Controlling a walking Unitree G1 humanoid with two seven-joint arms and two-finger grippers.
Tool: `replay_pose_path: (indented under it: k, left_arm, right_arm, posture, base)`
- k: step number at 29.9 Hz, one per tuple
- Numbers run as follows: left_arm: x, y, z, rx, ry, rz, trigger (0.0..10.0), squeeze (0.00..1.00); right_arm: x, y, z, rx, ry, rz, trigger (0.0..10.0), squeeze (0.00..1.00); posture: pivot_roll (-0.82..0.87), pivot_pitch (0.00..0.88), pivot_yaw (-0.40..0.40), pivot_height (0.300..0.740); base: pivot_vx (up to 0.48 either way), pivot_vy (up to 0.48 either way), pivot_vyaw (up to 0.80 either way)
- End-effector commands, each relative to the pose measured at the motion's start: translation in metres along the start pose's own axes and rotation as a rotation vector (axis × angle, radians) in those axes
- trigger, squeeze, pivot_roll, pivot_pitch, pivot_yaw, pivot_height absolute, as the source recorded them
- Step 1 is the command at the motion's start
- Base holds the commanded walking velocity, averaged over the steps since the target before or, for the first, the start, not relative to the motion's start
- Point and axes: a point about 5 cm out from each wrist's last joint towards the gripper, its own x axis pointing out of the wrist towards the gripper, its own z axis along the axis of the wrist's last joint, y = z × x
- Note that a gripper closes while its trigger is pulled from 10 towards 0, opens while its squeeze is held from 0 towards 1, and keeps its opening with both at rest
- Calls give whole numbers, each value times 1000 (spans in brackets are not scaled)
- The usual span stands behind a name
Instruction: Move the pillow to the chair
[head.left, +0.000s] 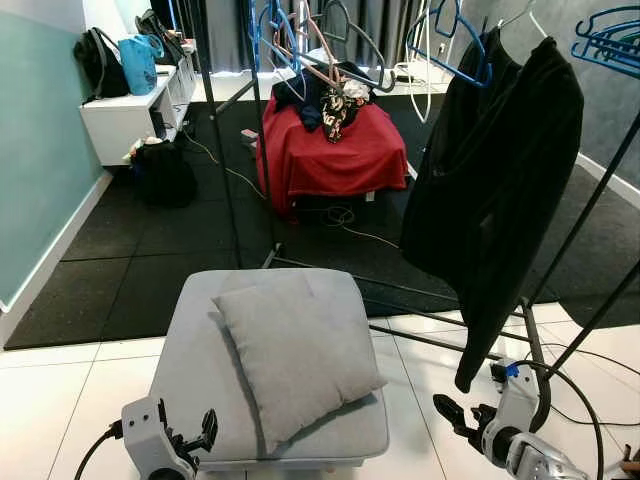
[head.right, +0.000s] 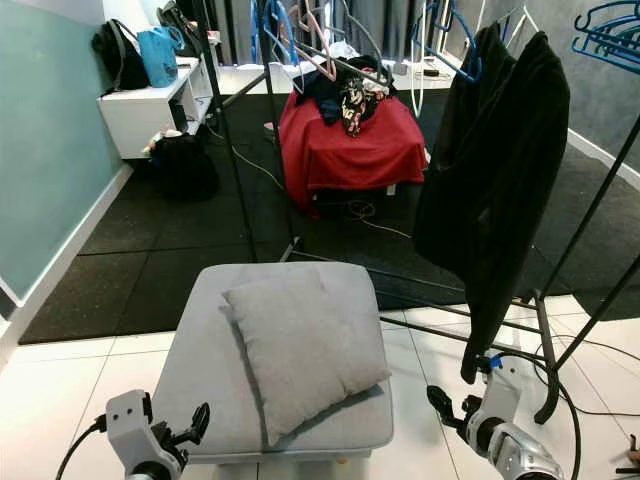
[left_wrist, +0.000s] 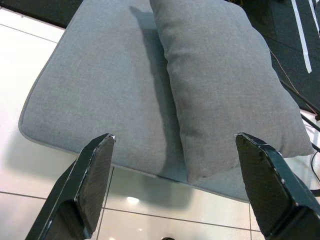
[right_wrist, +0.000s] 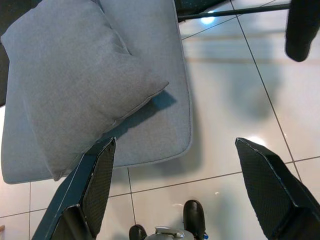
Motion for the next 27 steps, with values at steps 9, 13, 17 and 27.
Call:
replay_pose_path:
  k: [9, 13, 17, 27]
  left_arm:
    - [0, -1, 2, -11, -23, 16, 10000, 0]
    - [0, -1, 3, -12, -26, 19, 10000, 0]
    - [0, -1, 4, -7, -30, 17, 10000, 0]
    - [2, -3, 22, 38, -92, 10, 10000, 0]
  right_arm:
    - [1, 0, 7, -5, -23, -9, 10000, 0]
    - [1, 0, 7, -12, -21, -11, 10000, 0]
    - [2, 2, 10, -25, -24, -14, 10000, 0]
    - [16, 28, 58, -46, -129, 79, 10000, 0]
  posture:
    - [-157, 0, -16, 740]
    - [-158, 0, -14, 740]
    - [-158, 0, -15, 740]
    - [-154, 0, -20, 740]
  base:
    - [0, -265, 0]
    - [0, 0, 0]
    - [0, 0, 0]
    - [0, 0, 0]
